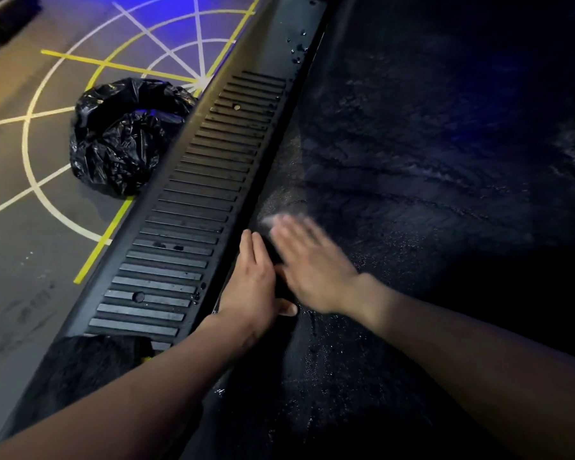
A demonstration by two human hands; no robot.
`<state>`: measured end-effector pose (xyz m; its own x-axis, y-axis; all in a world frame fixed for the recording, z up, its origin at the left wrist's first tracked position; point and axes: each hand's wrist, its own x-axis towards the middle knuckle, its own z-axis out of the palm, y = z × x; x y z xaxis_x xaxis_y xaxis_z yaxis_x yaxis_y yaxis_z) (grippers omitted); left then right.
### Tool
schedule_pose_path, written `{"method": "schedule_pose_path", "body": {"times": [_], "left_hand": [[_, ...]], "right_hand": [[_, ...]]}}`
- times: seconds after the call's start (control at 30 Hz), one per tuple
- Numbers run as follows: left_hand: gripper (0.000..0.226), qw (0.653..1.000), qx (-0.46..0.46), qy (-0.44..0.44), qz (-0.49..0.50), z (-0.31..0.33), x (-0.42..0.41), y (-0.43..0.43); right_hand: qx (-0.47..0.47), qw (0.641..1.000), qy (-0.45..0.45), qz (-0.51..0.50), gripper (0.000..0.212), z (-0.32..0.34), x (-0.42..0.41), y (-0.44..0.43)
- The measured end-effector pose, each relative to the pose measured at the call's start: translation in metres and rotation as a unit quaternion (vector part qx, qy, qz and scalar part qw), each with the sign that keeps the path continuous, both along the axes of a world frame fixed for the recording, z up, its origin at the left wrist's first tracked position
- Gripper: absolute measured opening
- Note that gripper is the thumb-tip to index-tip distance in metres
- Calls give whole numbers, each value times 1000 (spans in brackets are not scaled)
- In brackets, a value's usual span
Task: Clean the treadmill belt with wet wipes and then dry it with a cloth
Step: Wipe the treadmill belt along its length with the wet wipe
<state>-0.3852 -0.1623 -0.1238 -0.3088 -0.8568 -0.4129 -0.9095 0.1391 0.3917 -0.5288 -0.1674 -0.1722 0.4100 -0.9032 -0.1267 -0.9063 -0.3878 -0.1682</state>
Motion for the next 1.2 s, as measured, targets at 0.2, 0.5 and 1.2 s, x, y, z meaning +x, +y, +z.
{"method": "schedule_pose_path", "body": {"times": [0.2,0.5,1.2], "left_hand": [[135,999,3,-38,-9,2,-4,0],[121,990,2,-118,-79,0,-10,-5],[111,952,36,-220,-211,0,-53,-15]], "right_hand": [[22,996,43,-76,65,9,-29,-1],[26,994,34,-101,66,8,-54,23],[39,998,51,13,66,4,-85,88]]}}
